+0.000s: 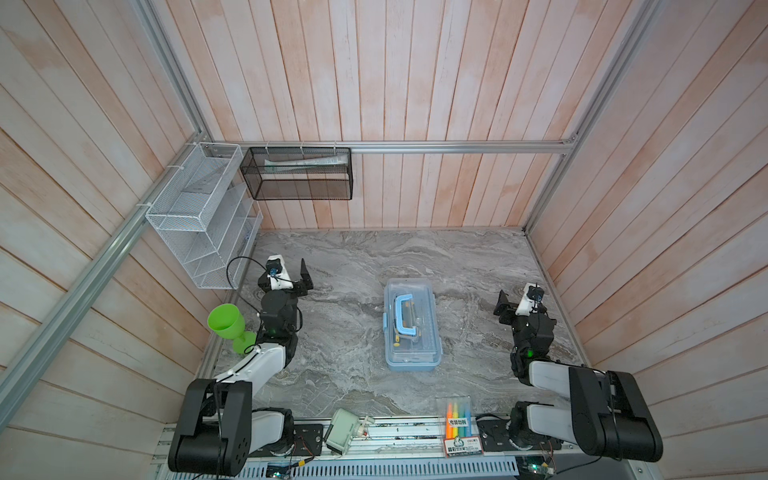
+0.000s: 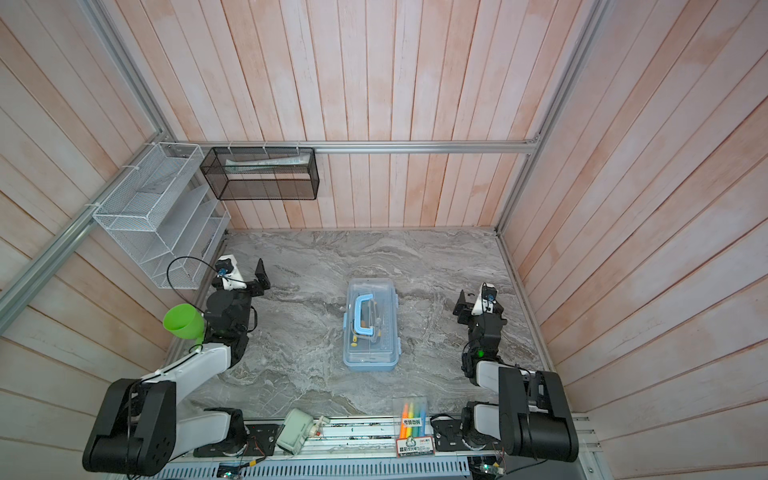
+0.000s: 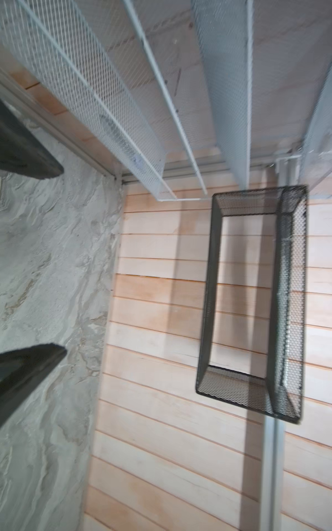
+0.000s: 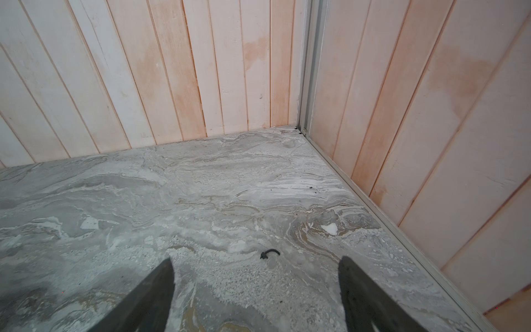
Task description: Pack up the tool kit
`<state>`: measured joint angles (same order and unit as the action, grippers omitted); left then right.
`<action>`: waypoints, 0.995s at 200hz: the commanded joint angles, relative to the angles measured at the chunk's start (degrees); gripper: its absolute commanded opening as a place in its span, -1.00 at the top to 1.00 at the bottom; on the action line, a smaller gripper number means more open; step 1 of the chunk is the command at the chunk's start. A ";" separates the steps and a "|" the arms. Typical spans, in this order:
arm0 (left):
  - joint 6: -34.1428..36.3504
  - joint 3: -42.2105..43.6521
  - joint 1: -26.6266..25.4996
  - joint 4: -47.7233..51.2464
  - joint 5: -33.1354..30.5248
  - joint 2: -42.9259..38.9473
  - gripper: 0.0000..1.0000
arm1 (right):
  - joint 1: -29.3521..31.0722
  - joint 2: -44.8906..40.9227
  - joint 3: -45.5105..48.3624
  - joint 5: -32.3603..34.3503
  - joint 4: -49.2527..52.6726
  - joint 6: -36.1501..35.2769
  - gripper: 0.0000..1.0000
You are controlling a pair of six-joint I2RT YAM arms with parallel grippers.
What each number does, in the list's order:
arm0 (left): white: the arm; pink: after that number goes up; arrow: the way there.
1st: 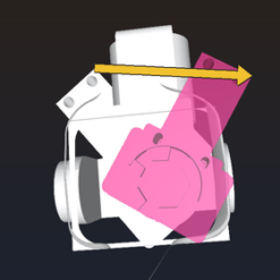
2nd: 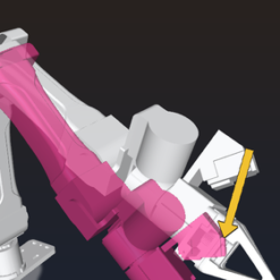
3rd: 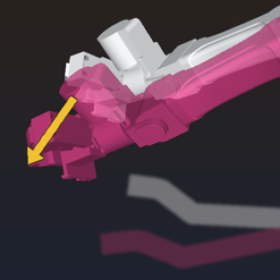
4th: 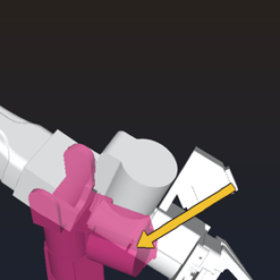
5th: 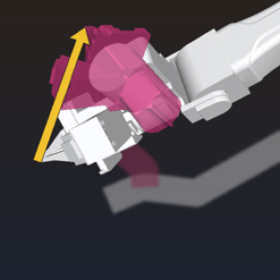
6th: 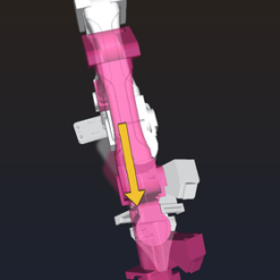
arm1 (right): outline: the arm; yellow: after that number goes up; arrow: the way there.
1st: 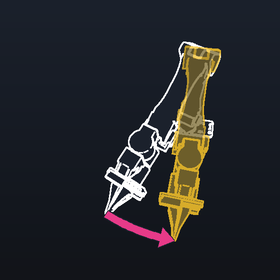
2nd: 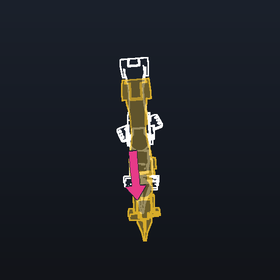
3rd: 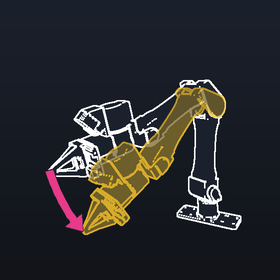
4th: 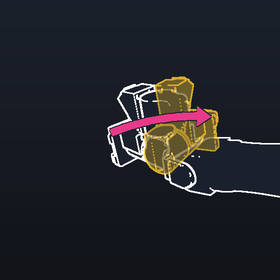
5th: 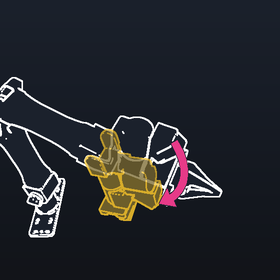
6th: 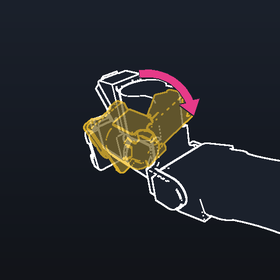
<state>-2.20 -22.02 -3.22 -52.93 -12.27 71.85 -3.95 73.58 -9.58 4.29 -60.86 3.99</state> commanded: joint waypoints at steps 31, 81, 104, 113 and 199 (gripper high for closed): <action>2.14 6.51 1.86 -2.73 5.56 6.41 -0.82 | -0.19 -1.76 0.95 0.38 -1.85 -1.14 -0.74; 2.08 6.79 3.22 -10.89 12.06 14.95 -1.00 | -2.54 3.48 -3.90 -0.56 0.39 2.98 -0.73; 2.20 5.11 3.55 -9.59 12.66 16.10 -1.00 | 0.67 13.26 0.19 -4.79 -17.45 -1.89 -0.96; 2.20 5.49 3.57 -11.17 12.45 16.83 -1.00 | 3.81 17.69 3.07 -0.82 -29.55 -4.32 -0.96; 2.15 5.31 3.57 -10.34 12.46 16.50 -1.00 | 4.58 13.96 -3.24 2.96 -11.00 -3.78 -0.96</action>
<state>-0.58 -15.88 0.05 -63.79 -0.36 88.60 1.04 87.72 -11.57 5.93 -73.03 0.36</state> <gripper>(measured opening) 0.998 0.979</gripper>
